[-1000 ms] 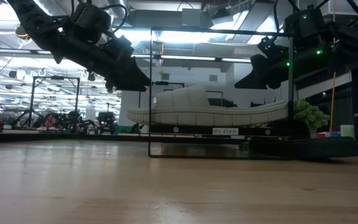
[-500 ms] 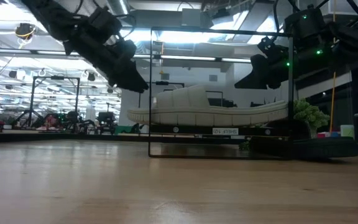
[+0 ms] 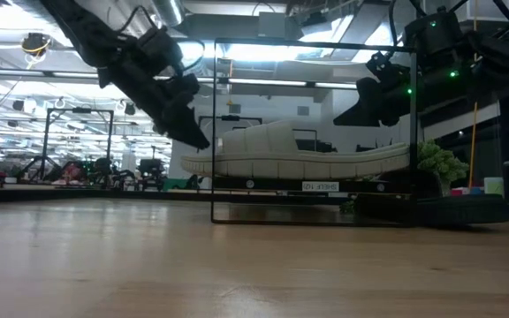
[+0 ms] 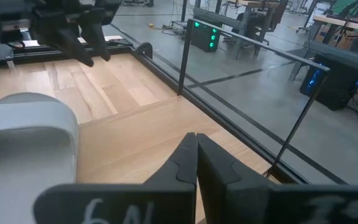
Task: Pick and place slides into the shelf
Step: Put the gray slipper on the shelf
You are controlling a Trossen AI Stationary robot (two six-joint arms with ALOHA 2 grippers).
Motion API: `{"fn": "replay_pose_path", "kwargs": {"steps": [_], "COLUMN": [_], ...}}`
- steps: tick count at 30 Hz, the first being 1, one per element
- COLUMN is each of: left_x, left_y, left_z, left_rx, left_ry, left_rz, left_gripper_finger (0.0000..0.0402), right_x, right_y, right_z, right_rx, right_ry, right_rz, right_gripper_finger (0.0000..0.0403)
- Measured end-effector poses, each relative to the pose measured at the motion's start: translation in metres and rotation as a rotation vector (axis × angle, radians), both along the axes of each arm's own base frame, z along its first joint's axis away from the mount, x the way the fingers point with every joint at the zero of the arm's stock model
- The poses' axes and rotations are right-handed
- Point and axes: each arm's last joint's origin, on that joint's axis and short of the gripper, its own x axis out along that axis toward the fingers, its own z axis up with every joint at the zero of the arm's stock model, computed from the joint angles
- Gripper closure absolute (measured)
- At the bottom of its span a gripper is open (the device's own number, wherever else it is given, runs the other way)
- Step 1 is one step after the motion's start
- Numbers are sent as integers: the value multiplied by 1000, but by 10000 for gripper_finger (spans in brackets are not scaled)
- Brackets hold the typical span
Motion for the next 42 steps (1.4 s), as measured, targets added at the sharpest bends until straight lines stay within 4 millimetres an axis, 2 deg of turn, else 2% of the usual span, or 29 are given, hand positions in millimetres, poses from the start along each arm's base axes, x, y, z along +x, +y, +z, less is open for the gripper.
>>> {"fn": "replay_pose_path", "kwargs": {"steps": [11, 18, 25, 31, 42], "left_x": [7, 12, 16, 17, 23], "left_y": [-9, -20, -24, -27, -45], "left_z": [-6, -15, -20, -20, -23], "left_rx": [-32, -15, -8, -4, -13], "left_ry": [11, 96, 114, 119, 146], "left_rz": [-57, -38, -39, -13, -76], "left_gripper_finger": [311, 355, 397, 398, 401], "right_x": [0, 0, 0, 0, 0], "right_y": [0, 0, 0, 0, 0], "right_z": [0, 0, -1, -1, 0], "right_rx": [4, 5, 6, 6, 7], "right_ry": [0, 1, 1, 1, 0], "right_rz": [-1, -1, -1, -1, -1], "right_gripper_finger": [397, 397, 397, 397, 397]}}
